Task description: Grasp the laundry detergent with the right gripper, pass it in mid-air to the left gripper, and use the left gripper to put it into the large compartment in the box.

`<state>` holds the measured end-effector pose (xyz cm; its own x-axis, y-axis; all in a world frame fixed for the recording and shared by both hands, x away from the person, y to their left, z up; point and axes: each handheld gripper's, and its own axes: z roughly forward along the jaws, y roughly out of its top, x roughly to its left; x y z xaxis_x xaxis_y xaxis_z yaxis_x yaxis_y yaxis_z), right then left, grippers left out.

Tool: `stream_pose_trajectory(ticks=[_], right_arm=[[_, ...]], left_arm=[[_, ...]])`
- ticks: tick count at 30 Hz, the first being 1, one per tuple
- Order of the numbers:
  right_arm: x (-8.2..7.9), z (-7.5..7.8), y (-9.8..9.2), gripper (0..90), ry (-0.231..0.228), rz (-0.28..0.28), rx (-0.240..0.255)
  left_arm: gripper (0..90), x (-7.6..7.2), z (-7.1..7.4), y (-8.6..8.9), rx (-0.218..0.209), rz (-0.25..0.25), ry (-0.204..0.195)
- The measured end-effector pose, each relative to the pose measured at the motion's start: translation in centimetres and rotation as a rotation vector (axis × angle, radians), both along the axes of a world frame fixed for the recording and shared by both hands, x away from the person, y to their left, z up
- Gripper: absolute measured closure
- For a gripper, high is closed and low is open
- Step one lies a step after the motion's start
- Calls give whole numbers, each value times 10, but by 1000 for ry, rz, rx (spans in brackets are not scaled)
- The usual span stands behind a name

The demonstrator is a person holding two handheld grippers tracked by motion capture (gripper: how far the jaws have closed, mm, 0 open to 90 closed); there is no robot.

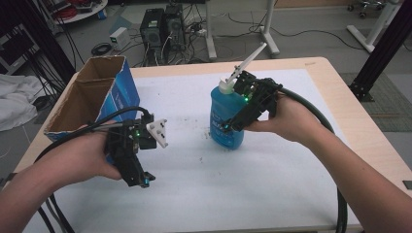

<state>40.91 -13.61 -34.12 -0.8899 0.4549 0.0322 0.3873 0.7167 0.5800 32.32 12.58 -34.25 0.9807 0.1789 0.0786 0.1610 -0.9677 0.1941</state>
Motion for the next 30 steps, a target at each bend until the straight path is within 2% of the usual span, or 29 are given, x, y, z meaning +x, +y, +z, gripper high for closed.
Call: stream_pose_trajectory(ticks=[19, 20, 21, 23, 30], right_arm=[[-1, 0, 2, 132, -15, -27, 19], [-1, 0, 2, 140, -19, -28, 21], [-2, 0, 2, 200, -15, -27, 24], [-2, 0, 2, 201, -12, -18, 32], [-2, -2, 3, 202, -8, -42, 31]], left_arm=[[173, 0, 0, 1, 5, 0, -1], [173, 0, 0, 0, 7, -5, 0], [173, 0, 0, 0, 8, -6, 0], [173, 0, 0, 0, 5, -4, 0], [173, 0, 0, 1, 2, 1, 0]])
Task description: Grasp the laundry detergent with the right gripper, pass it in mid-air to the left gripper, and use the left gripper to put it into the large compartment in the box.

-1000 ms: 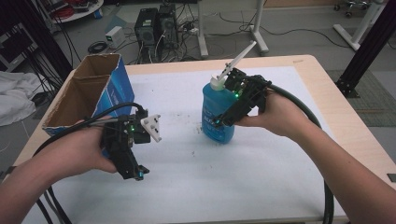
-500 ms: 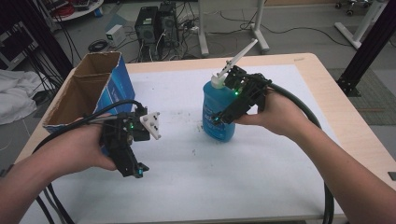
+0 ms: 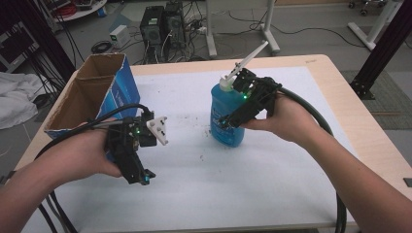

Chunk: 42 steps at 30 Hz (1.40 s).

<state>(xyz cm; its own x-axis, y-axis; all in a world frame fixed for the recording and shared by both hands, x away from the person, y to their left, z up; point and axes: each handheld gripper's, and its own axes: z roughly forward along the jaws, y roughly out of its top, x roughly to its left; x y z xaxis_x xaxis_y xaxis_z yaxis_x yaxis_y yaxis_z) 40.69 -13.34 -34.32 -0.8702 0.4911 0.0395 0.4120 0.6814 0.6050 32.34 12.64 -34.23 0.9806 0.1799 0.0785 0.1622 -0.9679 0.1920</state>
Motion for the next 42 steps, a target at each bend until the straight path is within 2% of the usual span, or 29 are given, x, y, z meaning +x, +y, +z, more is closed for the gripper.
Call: stream_pose_trajectory(ticks=[8, 9, 16, 24, 28, 30, 38, 42], right_arm=[[-1, -1, 1, 208, -12, -19, -2], [-1, -1, 1, 285, -13, -17, 0], [-1, -1, 0, 286, -19, -26, 13], [-1, -4, 2, 292, -25, -43, 0], [-2, -5, 3, 336, -35, -41, 2], [-2, -5, 1, 397, -49, -44, 1], [-3, -7, -2, 434, -61, -58, 38], [-3, -8, -4, 445, -71, -40, 50]], left_arm=[[173, 1, 1, 0, 1, -2, -3], [173, 1, 1, 0, 0, -3, -1], [173, 1, 0, 0, 1, -4, 0], [173, 1, 1, 1, 4, -2, 0], [173, 1, 2, 1, 1, -4, -3], [173, 1, 2, 1, 0, -4, -4], [173, 2, 2, 1, -1, 1, -3], [173, 2, 3, 1, -1, 1, -5]])
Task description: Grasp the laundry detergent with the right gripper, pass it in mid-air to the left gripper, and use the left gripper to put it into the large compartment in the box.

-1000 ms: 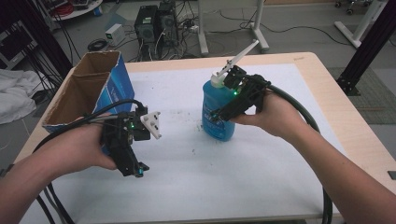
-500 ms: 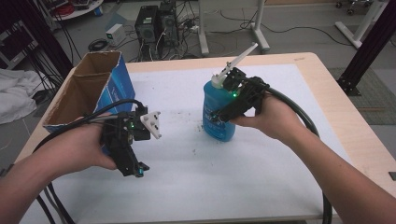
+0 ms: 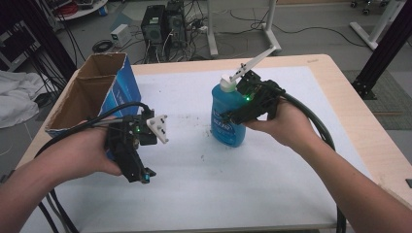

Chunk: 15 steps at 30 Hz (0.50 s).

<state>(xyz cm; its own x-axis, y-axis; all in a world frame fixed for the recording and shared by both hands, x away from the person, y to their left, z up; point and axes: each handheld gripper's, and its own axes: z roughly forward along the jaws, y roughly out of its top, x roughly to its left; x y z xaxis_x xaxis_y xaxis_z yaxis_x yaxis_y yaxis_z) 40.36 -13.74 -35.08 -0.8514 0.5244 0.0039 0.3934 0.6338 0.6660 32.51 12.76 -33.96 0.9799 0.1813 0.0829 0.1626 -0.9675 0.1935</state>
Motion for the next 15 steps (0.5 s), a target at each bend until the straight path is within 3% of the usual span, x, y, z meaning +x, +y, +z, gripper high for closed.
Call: stream_pose_trajectory(ticks=[12, 15], right_arm=[[4, 1, -7, 458, 19, 78, 27], [6, 6, -12, 460, 31, 101, 61]], left_arm=[[173, 1, 7, -2, -10, -5, -5], [173, 2, 13, -4, -15, -16, -4]])
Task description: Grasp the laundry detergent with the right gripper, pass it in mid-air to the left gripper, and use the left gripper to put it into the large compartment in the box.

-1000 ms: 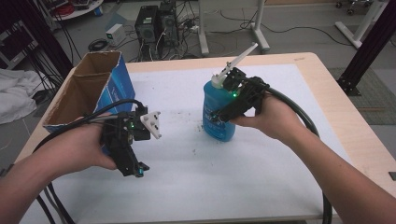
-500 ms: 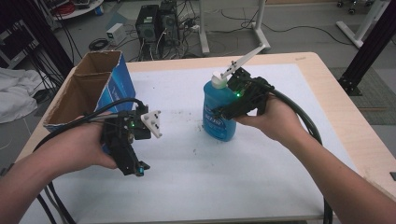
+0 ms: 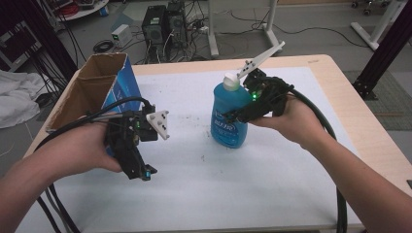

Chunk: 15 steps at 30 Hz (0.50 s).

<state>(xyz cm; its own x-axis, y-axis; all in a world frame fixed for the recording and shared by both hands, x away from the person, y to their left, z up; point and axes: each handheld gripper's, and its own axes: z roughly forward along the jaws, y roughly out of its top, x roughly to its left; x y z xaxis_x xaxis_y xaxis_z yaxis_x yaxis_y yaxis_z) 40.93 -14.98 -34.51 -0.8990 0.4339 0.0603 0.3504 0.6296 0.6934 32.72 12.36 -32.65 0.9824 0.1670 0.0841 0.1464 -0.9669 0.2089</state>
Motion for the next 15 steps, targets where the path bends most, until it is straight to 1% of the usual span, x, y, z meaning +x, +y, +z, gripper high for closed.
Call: stream_pose_trajectory(ticks=[2, 3, 4, 5, 6, 10, 12, 13, 15], right_arm=[[1, 4, -2, 460, 4, 23, 2], [1, 4, -2, 460, 4, 23, 2], [2, 10, -3, 460, 4, 55, 0], [2, 10, -3, 460, 4, 55, 0], [2, 16, -3, 461, -1, 86, -4], [3, 28, -2, 462, 3, 142, 9], [3, 34, -2, 461, 6, 172, 16], [3, 37, -1, 461, 10, 183, 21], [3, 43, 0, 461, 10, 209, 23]], left_arm=[[173, 1, 6, -2, -4, -9, -3], [173, 1, 6, -2, -4, -9, -3], [173, 3, 14, -4, -9, -20, -10], [173, 3, 14, -4, -9, -20, -10], [173, 5, 24, -6, -24, -30, -14], [173, 12, 46, -8, -53, -55, -23], [173, 15, 58, -9, -74, -59, -23], [173, 18, 65, -10, -77, -73, -24], [173, 22, 79, -10, -98, -88, -28]])
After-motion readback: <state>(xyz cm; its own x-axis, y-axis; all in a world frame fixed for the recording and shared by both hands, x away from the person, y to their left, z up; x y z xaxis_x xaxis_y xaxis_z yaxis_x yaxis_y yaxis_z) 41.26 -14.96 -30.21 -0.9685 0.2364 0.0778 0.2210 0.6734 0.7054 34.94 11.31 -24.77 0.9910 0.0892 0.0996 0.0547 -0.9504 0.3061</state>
